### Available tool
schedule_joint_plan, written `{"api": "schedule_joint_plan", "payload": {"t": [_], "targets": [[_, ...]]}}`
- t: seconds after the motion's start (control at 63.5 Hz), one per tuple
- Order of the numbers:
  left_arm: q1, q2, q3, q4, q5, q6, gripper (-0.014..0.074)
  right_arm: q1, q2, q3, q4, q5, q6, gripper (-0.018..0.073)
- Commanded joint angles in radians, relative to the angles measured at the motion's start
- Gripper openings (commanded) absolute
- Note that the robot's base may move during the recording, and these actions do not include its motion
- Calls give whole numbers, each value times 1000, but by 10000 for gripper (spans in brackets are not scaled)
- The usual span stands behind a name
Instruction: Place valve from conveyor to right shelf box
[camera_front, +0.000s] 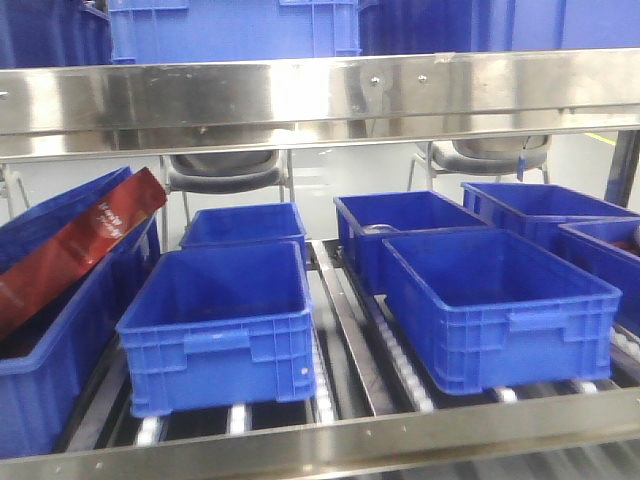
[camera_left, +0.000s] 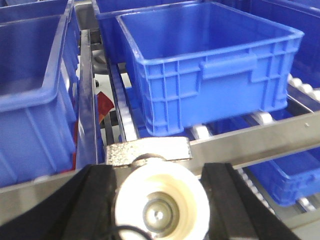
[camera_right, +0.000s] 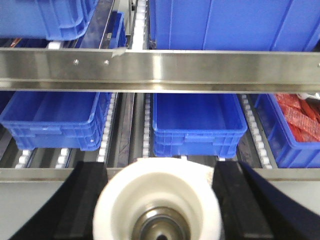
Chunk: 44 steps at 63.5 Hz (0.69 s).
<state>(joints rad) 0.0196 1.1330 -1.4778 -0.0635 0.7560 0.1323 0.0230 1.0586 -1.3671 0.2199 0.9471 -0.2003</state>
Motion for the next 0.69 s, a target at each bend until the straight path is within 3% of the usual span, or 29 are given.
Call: {"api": "schedule_joint_plan", "payload": {"t": [0.0,0.677], "targets": [[-4,-12,-7,-5,-56,-4,-111,-2,-11,-18,6,-64,1,-154],[-4,-12,-7,-5,-65,-4,-111,-2,-11,-18,6,-64,1,-154]]}}
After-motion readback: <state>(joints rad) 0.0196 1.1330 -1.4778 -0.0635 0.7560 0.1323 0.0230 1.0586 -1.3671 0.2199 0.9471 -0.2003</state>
